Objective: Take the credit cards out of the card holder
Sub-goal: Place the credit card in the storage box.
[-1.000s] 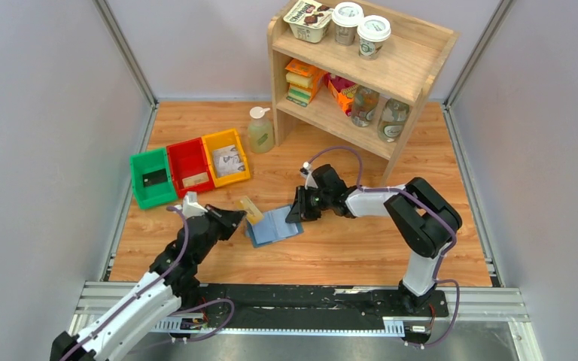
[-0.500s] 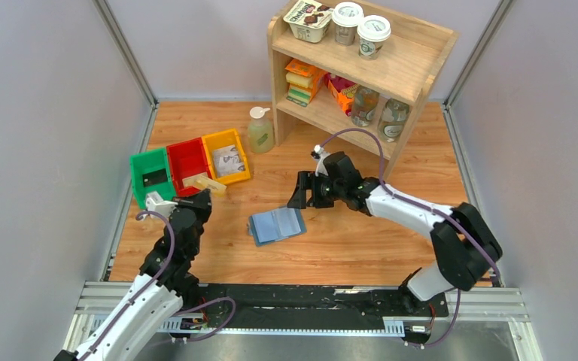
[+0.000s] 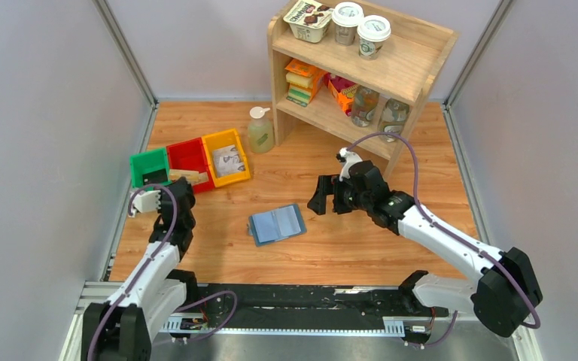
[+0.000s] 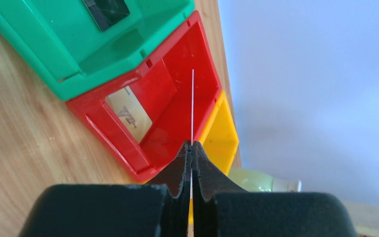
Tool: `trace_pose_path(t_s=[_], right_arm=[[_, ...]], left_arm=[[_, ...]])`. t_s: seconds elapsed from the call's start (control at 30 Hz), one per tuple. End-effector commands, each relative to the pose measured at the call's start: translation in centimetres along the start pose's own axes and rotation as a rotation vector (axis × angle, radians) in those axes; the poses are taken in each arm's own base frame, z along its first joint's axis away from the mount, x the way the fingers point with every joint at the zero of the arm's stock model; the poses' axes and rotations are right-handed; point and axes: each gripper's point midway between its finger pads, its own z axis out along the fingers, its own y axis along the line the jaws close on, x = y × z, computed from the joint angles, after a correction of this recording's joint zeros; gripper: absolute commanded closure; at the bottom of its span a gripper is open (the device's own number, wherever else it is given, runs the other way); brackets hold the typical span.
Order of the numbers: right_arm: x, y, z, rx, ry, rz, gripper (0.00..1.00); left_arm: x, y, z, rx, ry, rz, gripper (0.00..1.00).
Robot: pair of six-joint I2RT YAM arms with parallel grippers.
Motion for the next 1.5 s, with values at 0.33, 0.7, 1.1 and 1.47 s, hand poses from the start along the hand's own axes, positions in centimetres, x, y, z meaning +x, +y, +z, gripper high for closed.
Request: trace_pose_path(t_s=[0.33,0.7,1.1,1.47], right_arm=[[-0.8,-4.3,-2.8,0.148,-0.082,-0.042,0.0],[-1.3,-6.1,-2.8,0.172,-0.082,0.005,0.0],[-1.6,-6.7,-2.4,0.139,-0.081,0.062,0.0],[-1.6,-6.2,-2.6,0.115,-0.082,0.064,0.0]], left_arm=[[0.8,-5.9,7.0,0.038,-0.077,-0.231,1.0],[2.9,-2.1,10.6,-0.11,-0.114,-0.264,1.0],[3.2,2.0,10.6,-0.238,-0.147,-0.252,0.89],[4.0,1.1,9.3,-0.219,-0.056,-0.289,0.6]])
